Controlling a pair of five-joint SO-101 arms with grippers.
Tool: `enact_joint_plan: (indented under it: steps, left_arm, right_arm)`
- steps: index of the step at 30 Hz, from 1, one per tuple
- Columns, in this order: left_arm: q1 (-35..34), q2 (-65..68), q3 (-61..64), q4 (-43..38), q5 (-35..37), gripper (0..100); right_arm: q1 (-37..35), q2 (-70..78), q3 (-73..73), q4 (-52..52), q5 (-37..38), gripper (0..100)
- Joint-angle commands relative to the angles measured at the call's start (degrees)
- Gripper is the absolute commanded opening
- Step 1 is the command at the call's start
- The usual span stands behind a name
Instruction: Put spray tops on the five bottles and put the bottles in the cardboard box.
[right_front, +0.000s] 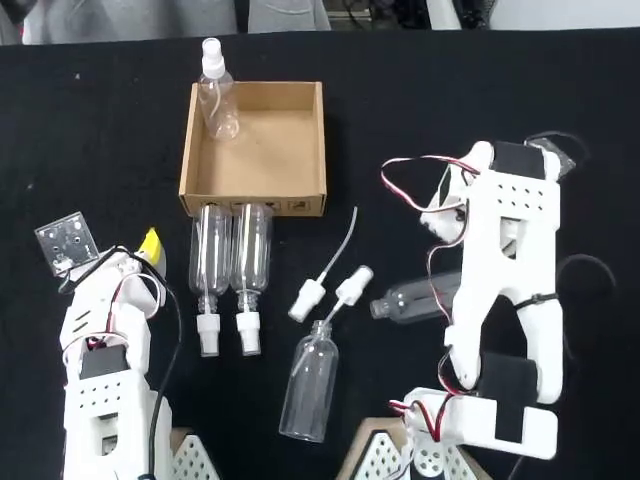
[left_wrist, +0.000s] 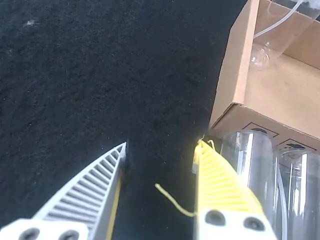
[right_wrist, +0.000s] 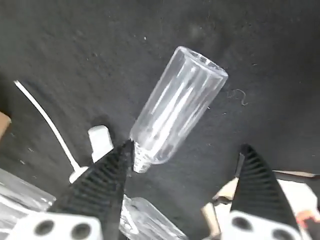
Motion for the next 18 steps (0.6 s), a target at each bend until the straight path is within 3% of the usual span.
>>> enact_joint_plan:
  steps: [1,18]
  left_arm:
    - [-0.13,-1.05,-1.01,-0.09,0.00,21]
    - [-0.13,-1.05,-1.10,-0.09,0.00,21]
  right_arm:
    - [-1.05,-6.02,-3.74,2.46,5.27,27.2]
    - [-0.97,-6.02,0.48,4.13,26.73,27.2]
